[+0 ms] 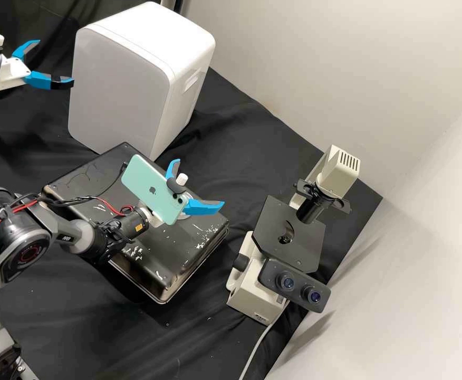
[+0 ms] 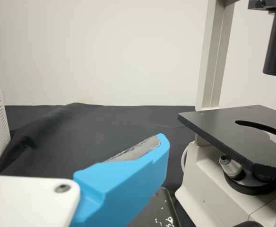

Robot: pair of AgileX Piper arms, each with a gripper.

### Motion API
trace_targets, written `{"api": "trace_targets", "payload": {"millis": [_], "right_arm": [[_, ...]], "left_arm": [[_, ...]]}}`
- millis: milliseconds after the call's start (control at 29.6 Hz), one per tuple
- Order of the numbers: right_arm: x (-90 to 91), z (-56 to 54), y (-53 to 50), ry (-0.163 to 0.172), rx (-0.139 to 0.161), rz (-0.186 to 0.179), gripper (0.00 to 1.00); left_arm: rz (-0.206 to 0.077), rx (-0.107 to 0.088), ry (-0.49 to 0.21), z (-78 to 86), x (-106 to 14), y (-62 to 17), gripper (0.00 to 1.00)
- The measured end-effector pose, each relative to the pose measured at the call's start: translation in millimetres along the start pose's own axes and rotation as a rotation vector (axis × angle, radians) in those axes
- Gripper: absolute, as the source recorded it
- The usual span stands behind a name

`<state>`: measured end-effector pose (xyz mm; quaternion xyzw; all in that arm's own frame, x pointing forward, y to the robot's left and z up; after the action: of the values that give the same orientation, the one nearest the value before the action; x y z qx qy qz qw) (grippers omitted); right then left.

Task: Place the petri dish on the microscope

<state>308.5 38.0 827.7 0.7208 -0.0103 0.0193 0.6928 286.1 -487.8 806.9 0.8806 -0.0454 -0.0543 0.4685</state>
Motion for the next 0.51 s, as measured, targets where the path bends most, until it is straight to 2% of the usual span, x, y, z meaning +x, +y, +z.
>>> {"api": "trace_targets", "payload": {"millis": [101, 169, 371, 506], "right_arm": [[0.0, 0.0, 0.0, 0.000, 0.000, 0.000, 1.00], [0.0, 0.0, 0.0, 0.000, 0.000, 0.000, 1.00], [0.0, 0.0, 0.0, 0.000, 0.000, 0.000, 1.00], [0.0, 0.0, 0.0, 0.000, 0.000, 0.000, 1.00]], "left_arm": [[-0.004, 0.001, -0.048, 12.4, -10.9, 0.3, 1.00], [-0.017, 0.008, -0.091, 18.7, -20.4, -3.0, 1.00], [-0.063, -0.016, -0.157, 27.4, -47.3, -18.8, 1.00], [-0.068, -0.023, -0.202, 34.7, -62.4, -25.8, 1.00]]}}
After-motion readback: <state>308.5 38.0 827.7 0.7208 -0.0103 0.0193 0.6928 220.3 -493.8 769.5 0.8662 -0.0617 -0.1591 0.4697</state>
